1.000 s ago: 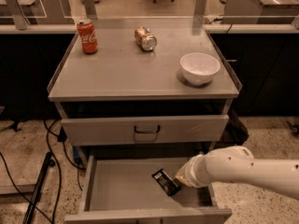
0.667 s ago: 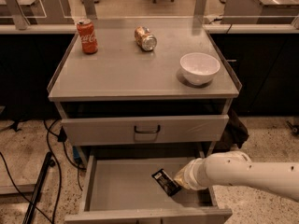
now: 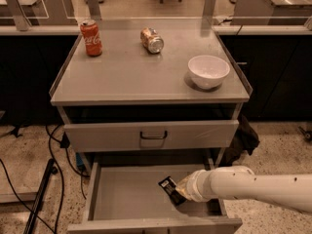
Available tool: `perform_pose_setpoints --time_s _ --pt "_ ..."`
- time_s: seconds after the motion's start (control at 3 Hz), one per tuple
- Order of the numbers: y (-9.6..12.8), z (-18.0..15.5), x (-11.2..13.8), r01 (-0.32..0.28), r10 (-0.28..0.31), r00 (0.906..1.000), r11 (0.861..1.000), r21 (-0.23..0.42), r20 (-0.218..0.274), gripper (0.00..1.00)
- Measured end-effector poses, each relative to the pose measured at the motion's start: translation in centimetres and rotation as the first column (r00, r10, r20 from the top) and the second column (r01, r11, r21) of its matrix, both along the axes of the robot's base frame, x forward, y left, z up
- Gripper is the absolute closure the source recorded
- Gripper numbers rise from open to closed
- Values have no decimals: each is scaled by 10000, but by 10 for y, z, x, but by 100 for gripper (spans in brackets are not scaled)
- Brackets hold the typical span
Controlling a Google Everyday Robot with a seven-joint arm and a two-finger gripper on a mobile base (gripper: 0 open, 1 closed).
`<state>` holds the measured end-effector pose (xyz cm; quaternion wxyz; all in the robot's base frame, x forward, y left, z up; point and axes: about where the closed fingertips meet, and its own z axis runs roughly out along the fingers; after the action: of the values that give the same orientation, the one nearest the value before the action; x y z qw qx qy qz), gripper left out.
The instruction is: Pick rxbar chocolate from middle drawer and place on counter
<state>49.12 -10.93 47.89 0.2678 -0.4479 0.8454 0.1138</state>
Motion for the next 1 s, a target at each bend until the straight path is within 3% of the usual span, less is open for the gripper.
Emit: perform_pose_setpoints --time_s 0.67,1.0 --pt "11 -18 6 -88 84 9998 9997 241 159 34" --pt "11 -29 9 -9 4 9999 9992 393 117 23"
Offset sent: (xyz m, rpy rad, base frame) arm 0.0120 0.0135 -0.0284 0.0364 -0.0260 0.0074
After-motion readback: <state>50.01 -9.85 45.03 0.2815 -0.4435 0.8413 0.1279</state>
